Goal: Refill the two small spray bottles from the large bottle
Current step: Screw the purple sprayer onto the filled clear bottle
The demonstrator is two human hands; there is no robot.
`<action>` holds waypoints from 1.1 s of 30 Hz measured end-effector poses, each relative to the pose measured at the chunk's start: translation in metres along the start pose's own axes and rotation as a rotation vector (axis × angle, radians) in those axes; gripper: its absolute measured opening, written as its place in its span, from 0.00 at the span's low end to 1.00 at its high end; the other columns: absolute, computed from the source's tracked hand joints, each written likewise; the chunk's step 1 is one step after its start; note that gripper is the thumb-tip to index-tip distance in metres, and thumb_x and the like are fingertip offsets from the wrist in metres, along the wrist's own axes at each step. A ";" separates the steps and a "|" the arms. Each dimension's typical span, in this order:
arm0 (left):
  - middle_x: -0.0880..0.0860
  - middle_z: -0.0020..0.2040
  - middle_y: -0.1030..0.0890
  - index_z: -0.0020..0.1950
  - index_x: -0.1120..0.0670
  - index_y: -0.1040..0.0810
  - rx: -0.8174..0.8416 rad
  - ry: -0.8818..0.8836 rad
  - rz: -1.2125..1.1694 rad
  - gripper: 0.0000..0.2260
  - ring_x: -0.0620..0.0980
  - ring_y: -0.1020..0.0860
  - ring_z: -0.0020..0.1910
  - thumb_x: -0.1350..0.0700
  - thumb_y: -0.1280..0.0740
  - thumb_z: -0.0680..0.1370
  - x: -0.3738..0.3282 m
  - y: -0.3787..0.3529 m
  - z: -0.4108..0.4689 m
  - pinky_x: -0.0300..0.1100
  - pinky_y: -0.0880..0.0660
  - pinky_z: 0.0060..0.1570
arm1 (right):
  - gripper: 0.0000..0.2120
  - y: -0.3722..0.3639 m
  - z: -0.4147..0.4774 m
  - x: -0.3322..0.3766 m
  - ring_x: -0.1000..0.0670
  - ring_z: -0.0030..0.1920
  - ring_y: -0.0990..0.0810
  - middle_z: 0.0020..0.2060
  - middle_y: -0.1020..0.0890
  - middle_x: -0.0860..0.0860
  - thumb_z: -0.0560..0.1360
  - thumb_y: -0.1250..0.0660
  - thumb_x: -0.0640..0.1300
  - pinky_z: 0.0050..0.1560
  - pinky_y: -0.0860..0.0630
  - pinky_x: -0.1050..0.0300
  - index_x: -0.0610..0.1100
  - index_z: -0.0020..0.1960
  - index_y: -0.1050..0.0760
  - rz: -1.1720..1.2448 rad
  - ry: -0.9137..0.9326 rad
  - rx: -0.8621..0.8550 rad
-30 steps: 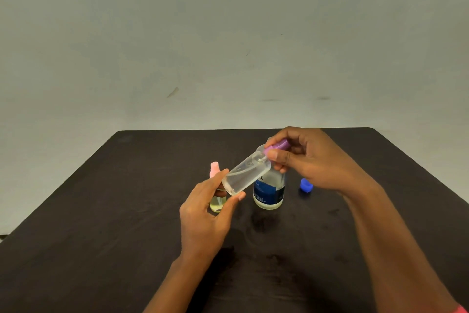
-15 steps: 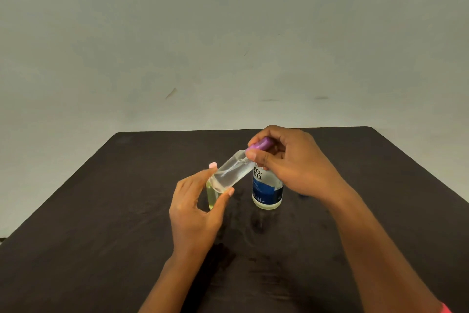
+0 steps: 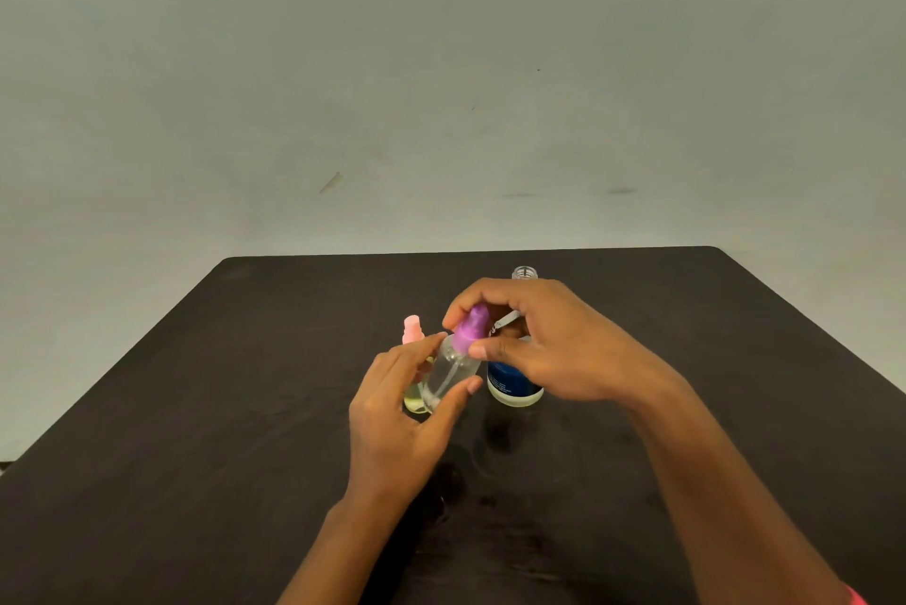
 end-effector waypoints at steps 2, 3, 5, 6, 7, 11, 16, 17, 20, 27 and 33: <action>0.36 0.46 0.24 0.59 0.38 0.29 0.000 -0.009 0.008 0.20 0.39 0.24 0.44 0.43 0.30 0.69 -0.002 0.001 0.001 0.29 0.27 0.43 | 0.13 -0.002 0.001 0.000 0.57 0.50 0.23 0.49 0.20 0.58 0.74 0.31 0.37 0.51 0.26 0.68 0.54 0.52 0.23 0.018 0.010 0.005; 0.35 0.46 0.24 0.59 0.37 0.30 -0.008 -0.013 0.012 0.20 0.40 0.24 0.43 0.43 0.30 0.69 -0.003 0.001 0.001 0.30 0.27 0.42 | 0.13 -0.002 0.001 0.000 0.57 0.51 0.22 0.49 0.20 0.58 0.74 0.31 0.37 0.51 0.25 0.67 0.54 0.52 0.23 0.030 0.013 -0.001; 0.36 0.46 0.23 0.58 0.38 0.29 -0.026 -0.015 0.017 0.19 0.40 0.24 0.43 0.44 0.30 0.69 -0.003 0.002 0.001 0.32 0.26 0.41 | 0.14 -0.001 0.001 0.001 0.59 0.50 0.22 0.48 0.20 0.58 0.74 0.31 0.36 0.49 0.25 0.69 0.52 0.53 0.23 0.068 0.020 -0.014; 0.37 0.46 0.23 0.58 0.40 0.28 -0.033 -0.015 0.020 0.19 0.41 0.23 0.43 0.44 0.29 0.69 -0.002 0.003 0.001 0.32 0.26 0.41 | 0.14 -0.001 0.001 0.002 0.60 0.50 0.22 0.48 0.20 0.58 0.73 0.31 0.36 0.48 0.26 0.71 0.51 0.53 0.23 0.086 0.025 -0.017; 0.38 0.46 0.23 0.57 0.42 0.27 -0.037 -0.017 0.024 0.18 0.41 0.23 0.43 0.44 0.29 0.69 -0.002 0.003 0.000 0.33 0.26 0.41 | 0.13 -0.001 0.001 0.003 0.62 0.49 0.22 0.47 0.20 0.59 0.73 0.31 0.35 0.47 0.27 0.72 0.51 0.53 0.23 0.096 0.030 -0.018; 0.44 0.45 0.22 0.55 0.51 0.24 -0.063 -0.033 0.046 0.17 0.42 0.24 0.42 0.46 0.29 0.70 0.000 0.002 -0.002 0.34 0.26 0.41 | 0.11 -0.002 0.001 0.004 0.66 0.48 0.23 0.44 0.21 0.63 0.73 0.30 0.37 0.46 0.29 0.75 0.49 0.52 0.23 0.090 0.042 -0.034; 0.46 0.45 0.22 0.55 0.57 0.23 -0.094 -0.034 0.074 0.18 0.41 0.25 0.42 0.48 0.29 0.70 0.001 0.002 -0.002 0.30 0.28 0.43 | 0.10 -0.007 0.004 0.002 0.67 0.47 0.23 0.43 0.20 0.63 0.73 0.30 0.38 0.47 0.29 0.76 0.50 0.52 0.23 0.069 0.034 -0.092; 0.46 0.45 0.22 0.55 0.58 0.23 -0.096 -0.034 0.081 0.18 0.41 0.26 0.41 0.48 0.30 0.70 0.002 0.002 -0.003 0.29 0.29 0.43 | 0.10 -0.008 0.005 0.001 0.67 0.47 0.22 0.43 0.20 0.62 0.73 0.30 0.38 0.47 0.29 0.76 0.49 0.52 0.23 0.071 0.032 -0.102; 0.47 0.44 0.22 0.53 0.59 0.22 -0.104 -0.026 0.095 0.19 0.41 0.26 0.41 0.47 0.30 0.70 0.002 0.002 -0.003 0.28 0.29 0.43 | 0.10 -0.009 0.006 -0.001 0.68 0.46 0.23 0.42 0.20 0.62 0.73 0.30 0.38 0.45 0.30 0.77 0.47 0.53 0.22 0.079 0.020 -0.113; 0.42 0.45 0.22 0.54 0.52 0.23 -0.157 0.075 0.039 0.17 0.44 0.23 0.41 0.45 0.29 0.69 0.005 0.009 0.001 0.31 0.27 0.41 | 0.14 -0.012 0.009 -0.003 0.63 0.47 0.20 0.47 0.17 0.55 0.74 0.31 0.37 0.45 0.28 0.75 0.46 0.58 0.24 0.141 0.005 -0.145; 0.44 0.44 0.20 0.52 0.46 0.23 -0.315 0.410 -0.038 0.11 0.41 0.21 0.43 0.50 0.28 0.71 0.025 0.029 0.010 0.33 0.27 0.43 | 0.13 0.014 0.001 -0.009 0.63 0.47 0.20 0.47 0.18 0.58 0.74 0.31 0.42 0.49 0.26 0.72 0.56 0.55 0.25 0.089 -0.053 -0.234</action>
Point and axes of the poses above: each hand's wrist, its own z-axis towards the middle knuckle, its own y-axis out of the back of the hand, x = y × z, the point moved 3 cm from there along z, towards the middle knuckle
